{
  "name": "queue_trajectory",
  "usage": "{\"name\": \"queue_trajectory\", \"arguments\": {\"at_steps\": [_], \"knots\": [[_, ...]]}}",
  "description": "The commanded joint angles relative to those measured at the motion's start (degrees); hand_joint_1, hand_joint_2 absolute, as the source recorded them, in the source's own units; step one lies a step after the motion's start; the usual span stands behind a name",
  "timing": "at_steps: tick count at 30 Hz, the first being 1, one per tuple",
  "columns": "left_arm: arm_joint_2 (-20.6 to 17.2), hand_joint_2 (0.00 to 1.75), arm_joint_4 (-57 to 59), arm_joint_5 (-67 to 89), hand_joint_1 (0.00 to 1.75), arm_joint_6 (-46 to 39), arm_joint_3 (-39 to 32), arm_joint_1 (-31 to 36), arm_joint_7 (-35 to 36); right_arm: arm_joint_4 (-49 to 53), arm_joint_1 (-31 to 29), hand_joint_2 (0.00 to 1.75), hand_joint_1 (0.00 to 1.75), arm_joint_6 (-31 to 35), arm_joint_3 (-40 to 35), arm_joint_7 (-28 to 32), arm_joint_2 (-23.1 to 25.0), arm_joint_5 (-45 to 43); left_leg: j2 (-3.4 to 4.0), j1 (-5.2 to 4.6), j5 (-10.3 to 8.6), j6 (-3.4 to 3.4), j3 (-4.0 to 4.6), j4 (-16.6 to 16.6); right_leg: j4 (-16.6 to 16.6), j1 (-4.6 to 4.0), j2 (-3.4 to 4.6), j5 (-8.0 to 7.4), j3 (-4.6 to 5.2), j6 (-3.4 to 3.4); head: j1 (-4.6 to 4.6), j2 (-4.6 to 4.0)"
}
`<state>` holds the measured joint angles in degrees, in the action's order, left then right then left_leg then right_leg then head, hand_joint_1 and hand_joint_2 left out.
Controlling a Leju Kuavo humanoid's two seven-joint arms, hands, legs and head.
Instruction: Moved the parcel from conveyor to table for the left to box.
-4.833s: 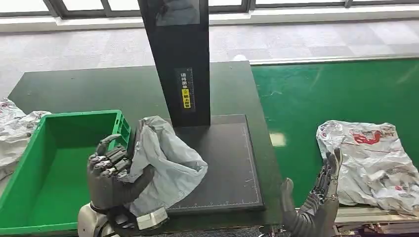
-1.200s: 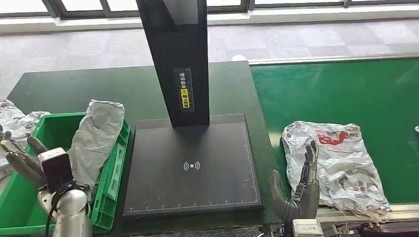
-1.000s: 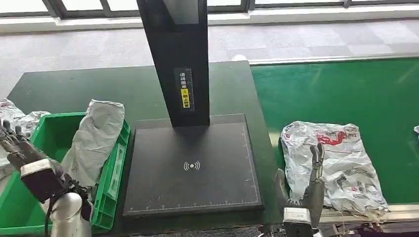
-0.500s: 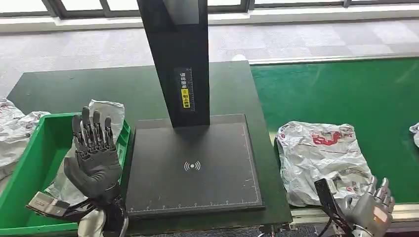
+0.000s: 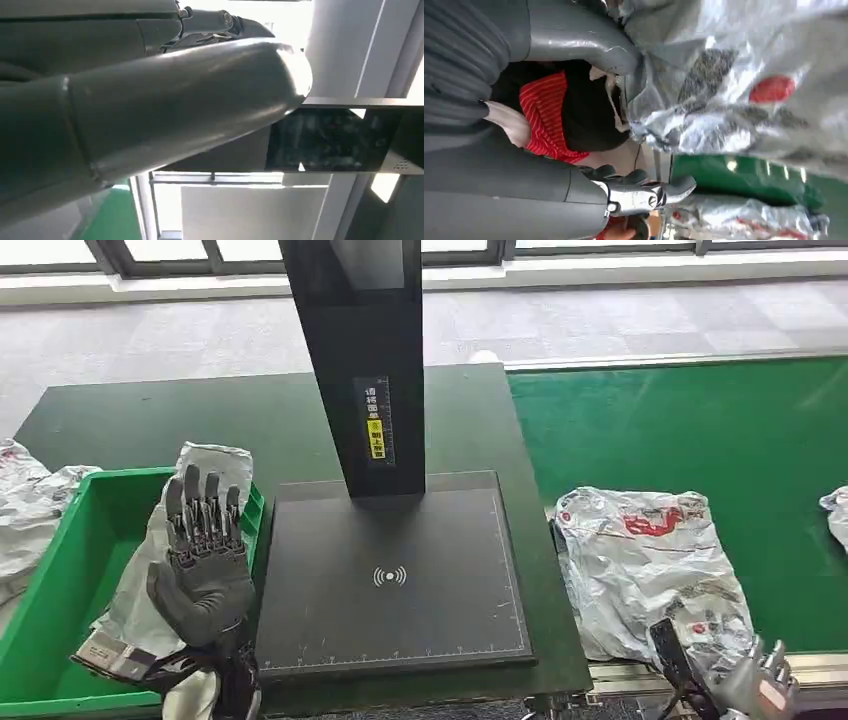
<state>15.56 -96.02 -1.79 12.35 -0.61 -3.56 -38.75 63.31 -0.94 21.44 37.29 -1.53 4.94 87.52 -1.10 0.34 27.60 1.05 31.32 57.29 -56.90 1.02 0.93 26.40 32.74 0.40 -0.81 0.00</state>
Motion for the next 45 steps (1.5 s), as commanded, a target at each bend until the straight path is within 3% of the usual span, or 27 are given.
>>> {"name": "queue_trajectory", "arguments": {"at_steps": [1,9,10,14,19,27,31,33,35,37,39,45], "knots": [[-0.13,0.0,3.23,1.22,0.0,-1.6,-1.21,0.63,-0.5,-20.58,-8.04,1.75,0.59,2.01,1.31,5.05,-0.42,-3.1,0.21,0.08,-0.01,0.0,-0.08,-0.07,0.13,-0.09,0.1,-0.09,-0.1,-0.05,0.0,0.0],[-0.1,0.0,3.19,1.22,0.0,-1.6,-1.18,0.65,-0.51,-20.51,-7.84,1.75,0.59,1.88,1.35,5.07,-0.79,-3.1,0.58,0.1,0.04,0.01,0.08,-0.01,0.07,-0.18,0.39,-0.09,-0.21,-0.04,0.0,0.0],[-0.32,0.0,3.23,1.78,0.0,-2.89,-1.16,0.41,-0.02,-19.65,-8.72,1.75,1.75,-2.21,0.42,13.83,0.92,-9.72,0.63,0.11,0.02,0.0,0.25,-0.02,0.11,-0.2,0.4,-0.17,-0.15,-0.06,0.0,0.0],[-0.58,0.0,3.27,1.63,0.0,-3.29,-1.29,-0.15,0.0,-19.47,-10.15,1.75,1.75,-1.53,-5.11,13.97,2.51,-15.0,0.98,0.16,0.05,0.03,0.23,-0.1,0.19,-0.24,0.72,-0.28,-0.08,-0.08,0.0,0.0],[-0.42,0.0,2.9,1.55,0.0,-3.93,-1.79,-0.94,0.21,-9.3,-6.54,1.75,1.75,-1.97,-10.4,17.79,3.71,-25.09,0.82,0.15,0.1,0.03,0.04,-0.04,0.08,-0.24,0.66,-0.15,-0.3,-0.11,0.0,0.0],[-0.46,0.0,2.56,1.32,0.0,-4.58,-1.86,-2.27,-1.14,21.4,4.71,1.75,1.75,1.73,-16.66,32.95,8.04,-48.55,0.63,0.09,0.07,0.08,-0.08,-0.01,-0.09,-0.16,0.44,-0.06,0.07,-0.14,-0.02,0.0],[-0.5,0.0,2.62,1.29,0.0,-4.59,-1.85,-2.25,-1.21,24.11,6.14,1.75,1.75,1.6,-17.32,32.59,8.68,-48.58,0.25,0.09,0.05,0.08,0.02,0.01,-0.1,-0.17,0.13,0.0,0.09,-0.18,0.0,0.0],[-0.55,0.0,2.69,1.17,0.0,-4.55,-1.91,-2.32,-1.25,30.05,8.57,1.75,1.75,1.03,-20.01,41.53,9.72,-57.63,0.26,0.08,0.04,0.07,0.0,-0.01,-0.08,-0.15,0.14,-0.01,0.07,-0.17,0.0,0.0],[-0.48,0.0,2.9,1.06,0.0,-4.42,-2.14,-2.18,-1.25,42.05,12.59,1.75,1.75,0.51,-28.66,41.53,6.68,-68.11,0.33,0.11,0.02,0.06,0.03,-0.02,-0.06,-0.17,0.11,-0.02,0.08,-0.15,0.0,0.0],[-0.48,0.0,2.94,1.01,0.0,-4.25,-2.26,-2.12,-1.25,45.41,15.3,1.75,1.75,1.25,-31.09,41.53,6.46,-69.0,0.28,0.08,0.03,0.07,0.09,0.03,-0.14,-0.1,0.06,0.02,0.15,-0.16,0.0,0.0],[-0.38,0.0,3.39,1.06,0.0,-3.35,-2.62,-1.73,-1.25,52.83,15.75,1.75,1.75,1.45,-38.32,41.53,1.52,-74.12,0.19,0.05,0.05,0.06,0.17,0.07,-0.21,-0.03,-0.02,0.08,0.21,-0.16,0.0,0.0],[-0.38,0.0,3.39,1.06,0.0,-3.35,-2.62,-1.73,-1.25,52.83,15.75,1.75,1.75,1.45,-38.32,41.53,1.52,-74.12,0.23,0.08,0.02,0.02,0.41,-0.01,-0.05,-0.05,0.03,-0.01,0.07,-0.13,-0.02,0.0]]}}
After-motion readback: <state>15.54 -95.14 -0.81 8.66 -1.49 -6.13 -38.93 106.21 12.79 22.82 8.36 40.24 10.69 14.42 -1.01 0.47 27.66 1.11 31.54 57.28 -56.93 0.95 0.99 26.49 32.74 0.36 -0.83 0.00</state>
